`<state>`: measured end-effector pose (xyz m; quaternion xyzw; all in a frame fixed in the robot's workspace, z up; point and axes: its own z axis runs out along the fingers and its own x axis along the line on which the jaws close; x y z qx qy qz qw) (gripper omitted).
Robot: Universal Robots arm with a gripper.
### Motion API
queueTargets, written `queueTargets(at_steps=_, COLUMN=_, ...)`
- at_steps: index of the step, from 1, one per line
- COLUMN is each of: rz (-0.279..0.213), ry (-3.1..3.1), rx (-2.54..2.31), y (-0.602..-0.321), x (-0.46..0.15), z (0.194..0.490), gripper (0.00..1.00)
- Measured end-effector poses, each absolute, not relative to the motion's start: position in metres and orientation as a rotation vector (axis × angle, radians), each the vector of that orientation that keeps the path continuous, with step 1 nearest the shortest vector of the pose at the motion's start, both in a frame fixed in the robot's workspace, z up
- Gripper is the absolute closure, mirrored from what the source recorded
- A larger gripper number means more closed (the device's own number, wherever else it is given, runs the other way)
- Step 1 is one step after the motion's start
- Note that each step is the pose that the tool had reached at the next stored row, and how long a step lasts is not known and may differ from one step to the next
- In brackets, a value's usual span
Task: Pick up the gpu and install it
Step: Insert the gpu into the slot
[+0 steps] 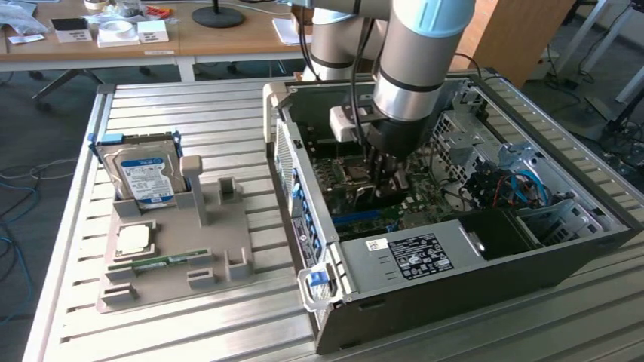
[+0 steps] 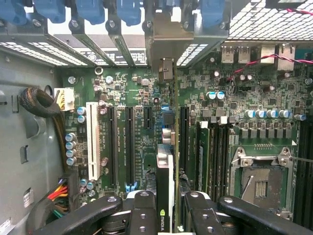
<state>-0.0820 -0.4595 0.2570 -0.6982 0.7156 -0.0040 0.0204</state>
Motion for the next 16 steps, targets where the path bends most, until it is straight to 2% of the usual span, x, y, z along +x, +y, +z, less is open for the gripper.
queueTargets(at_steps=16, rz=-0.012, ry=2.219, rx=-2.165, y=-0.4594, x=-0.0866, z=0.2559, gripper=0.73)
